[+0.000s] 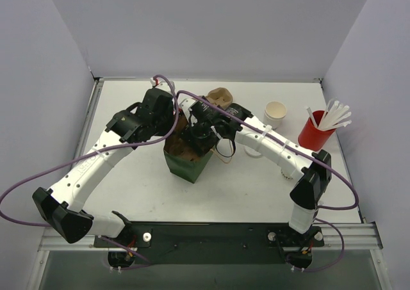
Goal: Pack the takeout coffee
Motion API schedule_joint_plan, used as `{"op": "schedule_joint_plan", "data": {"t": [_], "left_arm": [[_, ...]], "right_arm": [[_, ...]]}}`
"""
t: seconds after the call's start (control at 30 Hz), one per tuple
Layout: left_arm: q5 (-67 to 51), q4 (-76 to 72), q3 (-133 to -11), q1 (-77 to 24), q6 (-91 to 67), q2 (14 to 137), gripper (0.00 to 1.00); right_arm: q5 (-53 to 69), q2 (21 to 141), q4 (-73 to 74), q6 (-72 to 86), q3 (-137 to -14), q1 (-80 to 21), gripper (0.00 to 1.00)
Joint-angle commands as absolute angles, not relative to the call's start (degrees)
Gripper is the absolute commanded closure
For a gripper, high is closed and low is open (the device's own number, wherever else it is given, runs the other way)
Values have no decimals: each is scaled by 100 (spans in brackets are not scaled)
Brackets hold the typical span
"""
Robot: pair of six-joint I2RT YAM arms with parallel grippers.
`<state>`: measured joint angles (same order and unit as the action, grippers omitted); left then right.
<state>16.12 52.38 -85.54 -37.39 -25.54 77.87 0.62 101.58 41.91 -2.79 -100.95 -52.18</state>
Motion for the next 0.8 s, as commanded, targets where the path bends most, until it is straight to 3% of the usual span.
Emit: {"op": "schedule_joint_plan", "data": {"t": [0.0, 0.77], "left_arm": [[1230, 5221, -8508, -4052, -2347, 7954, 100], [844, 4957, -8051, -4043, -2610, 7602, 100]], "right_arm": [[544, 9941, 3104, -150, -10248, -5248, 19], [756, 9993, 2742, 641, -10195, -4693, 19]]}}
